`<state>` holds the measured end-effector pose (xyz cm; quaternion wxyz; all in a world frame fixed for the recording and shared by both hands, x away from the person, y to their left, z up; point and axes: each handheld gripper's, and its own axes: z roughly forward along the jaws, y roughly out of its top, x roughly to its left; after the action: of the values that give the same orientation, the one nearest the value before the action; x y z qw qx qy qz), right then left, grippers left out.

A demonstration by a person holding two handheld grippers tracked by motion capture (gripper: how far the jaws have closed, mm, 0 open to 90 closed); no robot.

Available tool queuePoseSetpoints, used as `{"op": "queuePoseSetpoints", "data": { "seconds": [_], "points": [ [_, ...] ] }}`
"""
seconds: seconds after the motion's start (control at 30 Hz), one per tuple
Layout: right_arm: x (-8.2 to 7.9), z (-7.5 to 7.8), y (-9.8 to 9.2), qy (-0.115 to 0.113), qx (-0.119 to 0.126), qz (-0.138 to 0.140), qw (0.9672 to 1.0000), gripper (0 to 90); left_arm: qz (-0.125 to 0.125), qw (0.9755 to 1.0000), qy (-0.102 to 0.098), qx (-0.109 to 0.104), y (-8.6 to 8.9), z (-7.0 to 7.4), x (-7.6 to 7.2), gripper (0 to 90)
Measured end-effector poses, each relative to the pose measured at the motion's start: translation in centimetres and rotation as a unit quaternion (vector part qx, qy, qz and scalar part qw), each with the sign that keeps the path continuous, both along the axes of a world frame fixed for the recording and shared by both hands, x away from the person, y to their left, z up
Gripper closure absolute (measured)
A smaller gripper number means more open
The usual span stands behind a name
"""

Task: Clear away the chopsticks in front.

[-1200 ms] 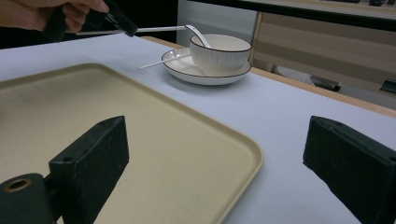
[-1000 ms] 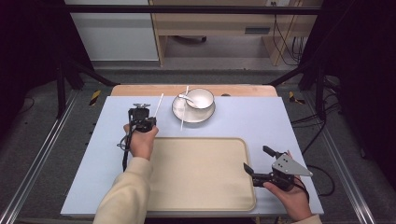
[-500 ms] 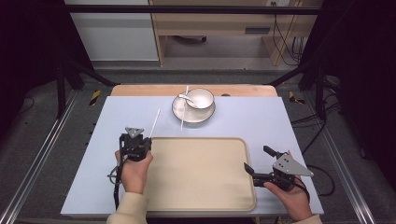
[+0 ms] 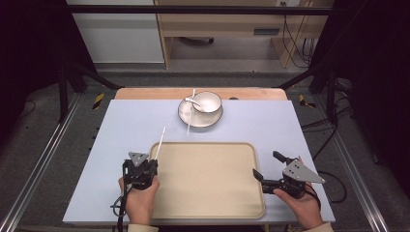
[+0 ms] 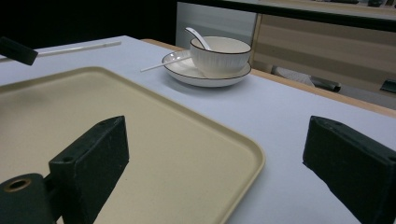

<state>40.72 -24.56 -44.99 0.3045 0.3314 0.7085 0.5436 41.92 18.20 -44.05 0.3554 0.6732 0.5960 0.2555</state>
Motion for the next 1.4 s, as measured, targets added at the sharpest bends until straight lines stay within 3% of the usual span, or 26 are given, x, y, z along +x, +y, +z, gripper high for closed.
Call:
{"op": "queuePoseSetpoints", "data": {
  "seconds": [0.33, 0.67, 0.7, 0.8, 1.03, 1.4],
  "points": [
    [-0.1, 0.0, 0.0, 0.002, -0.002, 0.001, 1.0000, 6.9, 0.010, 0.9998, 0.008, -0.014, 0.1, -0.9, -1.8, 84.6],
    [-0.2, 0.2, 0.0, -0.002, 0.001, 0.002, 1.0000, 6.9, 0.018, 0.9994, 0.027, -0.009, 0.3, -1.3, -2.9, 84.6],
    [-0.2, 0.2, 0.0, -0.002, 0.001, 0.002, 1.0000, 6.9, 0.022, 0.9993, 0.025, -0.019, 0.2, -1.4, -3.2, 84.6],
    [-0.2, 0.2, -0.1, -0.001, 0.002, 0.003, 1.0000, 6.9, 0.025, 0.9990, 0.029, -0.022, 0.0, -1.5, -3.6, 84.6],
    [-0.2, 0.2, 0.0, -0.001, 0.003, 0.006, 1.0000, 6.9, 0.037, 0.9983, 0.043, -0.015, 0.5, -2.3, -3.5, 84.6],
    [-0.2, 0.1, 0.1, -0.001, 0.001, 0.008, 1.0000, 7.1, 0.044, 0.9973, 0.052, -0.026, 0.8, -2.6, -2.8, 84.5]
  ]
}}
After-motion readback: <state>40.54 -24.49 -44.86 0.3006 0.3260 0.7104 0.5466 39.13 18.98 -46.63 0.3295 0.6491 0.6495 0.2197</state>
